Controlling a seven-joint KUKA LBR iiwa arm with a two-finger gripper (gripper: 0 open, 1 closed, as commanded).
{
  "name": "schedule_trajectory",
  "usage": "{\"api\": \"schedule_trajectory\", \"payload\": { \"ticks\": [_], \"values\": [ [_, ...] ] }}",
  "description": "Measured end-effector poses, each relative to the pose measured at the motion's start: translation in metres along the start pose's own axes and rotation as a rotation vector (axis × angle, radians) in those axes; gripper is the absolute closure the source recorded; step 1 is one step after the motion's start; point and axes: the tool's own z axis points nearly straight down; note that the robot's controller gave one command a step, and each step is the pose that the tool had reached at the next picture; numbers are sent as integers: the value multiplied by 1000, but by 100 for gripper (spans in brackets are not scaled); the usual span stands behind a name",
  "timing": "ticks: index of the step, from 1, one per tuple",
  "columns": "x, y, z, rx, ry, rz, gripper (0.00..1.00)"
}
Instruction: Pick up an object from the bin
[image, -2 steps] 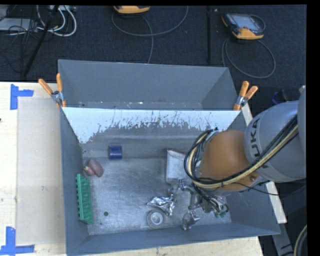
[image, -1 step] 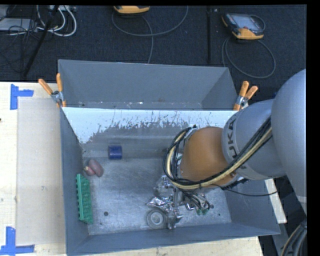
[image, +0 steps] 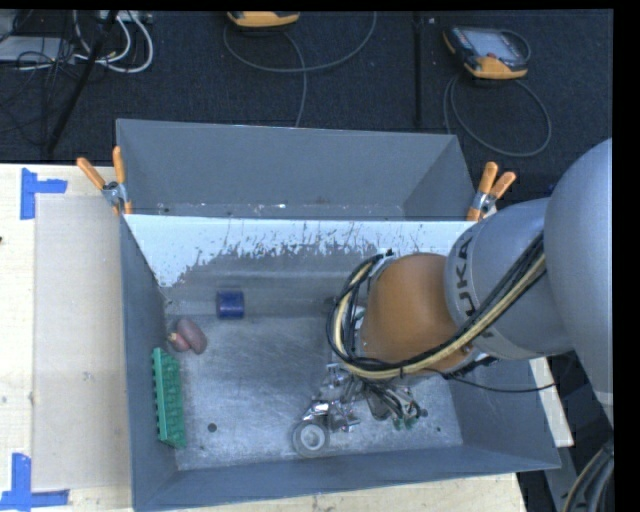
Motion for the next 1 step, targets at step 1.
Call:
{"api": "schedule_trajectory", "payload": {
  "ticks": [1],
  "values": [
    [-9,-3,-145,0,-5,-139,100]
  ]
}}
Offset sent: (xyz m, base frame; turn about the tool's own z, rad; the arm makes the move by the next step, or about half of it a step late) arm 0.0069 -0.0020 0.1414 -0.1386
